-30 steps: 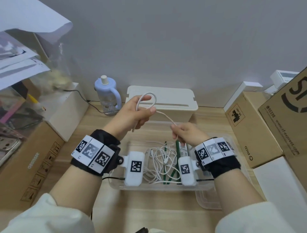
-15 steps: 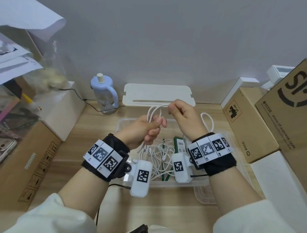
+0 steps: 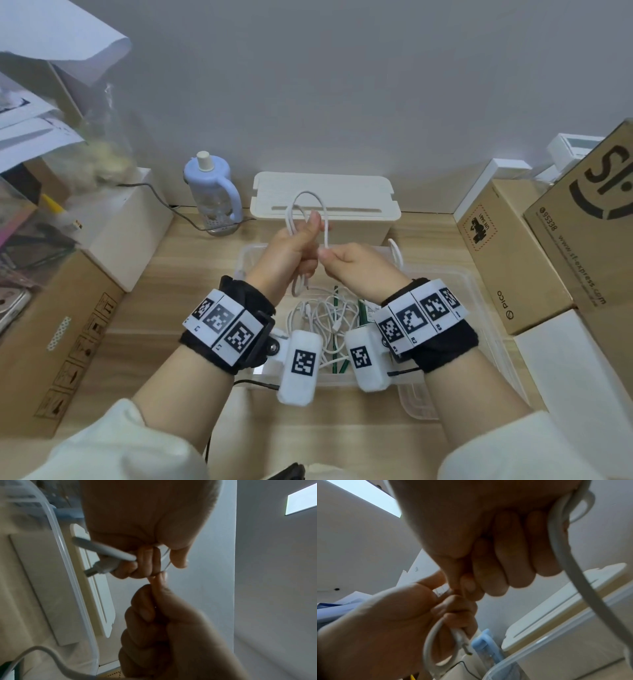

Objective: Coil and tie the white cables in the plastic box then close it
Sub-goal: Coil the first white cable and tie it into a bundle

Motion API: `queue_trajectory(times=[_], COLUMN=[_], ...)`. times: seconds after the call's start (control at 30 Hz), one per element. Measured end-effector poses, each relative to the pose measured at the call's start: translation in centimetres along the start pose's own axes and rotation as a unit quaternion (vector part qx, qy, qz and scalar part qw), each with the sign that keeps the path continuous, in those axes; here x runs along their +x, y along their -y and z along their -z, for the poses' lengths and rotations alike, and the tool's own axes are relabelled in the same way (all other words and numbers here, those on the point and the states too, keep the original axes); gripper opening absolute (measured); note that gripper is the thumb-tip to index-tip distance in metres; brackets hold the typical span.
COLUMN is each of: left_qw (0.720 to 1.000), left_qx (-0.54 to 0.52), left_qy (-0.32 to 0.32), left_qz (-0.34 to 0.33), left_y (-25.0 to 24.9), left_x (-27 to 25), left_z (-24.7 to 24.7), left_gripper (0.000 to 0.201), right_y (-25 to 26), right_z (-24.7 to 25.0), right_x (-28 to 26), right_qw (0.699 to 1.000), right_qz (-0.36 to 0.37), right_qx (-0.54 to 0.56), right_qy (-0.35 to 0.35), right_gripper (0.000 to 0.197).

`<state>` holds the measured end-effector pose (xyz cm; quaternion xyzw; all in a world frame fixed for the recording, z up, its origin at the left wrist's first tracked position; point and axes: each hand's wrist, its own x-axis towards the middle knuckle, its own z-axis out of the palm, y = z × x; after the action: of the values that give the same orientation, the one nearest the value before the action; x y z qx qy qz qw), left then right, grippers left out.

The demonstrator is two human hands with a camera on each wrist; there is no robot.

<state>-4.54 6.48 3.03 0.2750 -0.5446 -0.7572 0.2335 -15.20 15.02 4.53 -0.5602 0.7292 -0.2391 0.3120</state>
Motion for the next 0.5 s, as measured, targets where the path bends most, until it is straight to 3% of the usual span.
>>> queue_trajectory(times=[0.1,0.17,0.3,0.37,0.5], left_qw=[0.998,0.999,0.993,0.983,0.954], left_qx=[0.049,0.032,-0.096,-0.162,-0.292], left_qy=[-0.012,-0.014,-0.024,-0.022,0.019], left_qz=[-0.033,-0.041,-0.07,-0.086,-0.065], left_y=[0.3,0.4,0.3,-0.2,-2.1], left_x=[0.0,0.1,0.5,0.5,0.0], left_z=[0.3,0.2,0.3,0.6,1.2], left_gripper=[0.029,0.037,0.041,0.04,0.039], right_y=[0.7,1.1,0.6,-0.1,-2.5], right_z=[-0.2,-0.5,-0.7,-0.7,-1.4], right_x=[-0.1,-0.1,0.1,0.1,0.4], right_qw=[0.999,0.998,0.996,0.992,0.983], right_qz=[0.001,0.008,0.032,0.018,-0.034], right_qx=[-0.025,-0.03,-0.027,-0.024,-0.045], right_qy=[0.037,0.047,0.082,0.125,0.173], right_gripper=[0.047,0.045,0.027,0.015,0.012])
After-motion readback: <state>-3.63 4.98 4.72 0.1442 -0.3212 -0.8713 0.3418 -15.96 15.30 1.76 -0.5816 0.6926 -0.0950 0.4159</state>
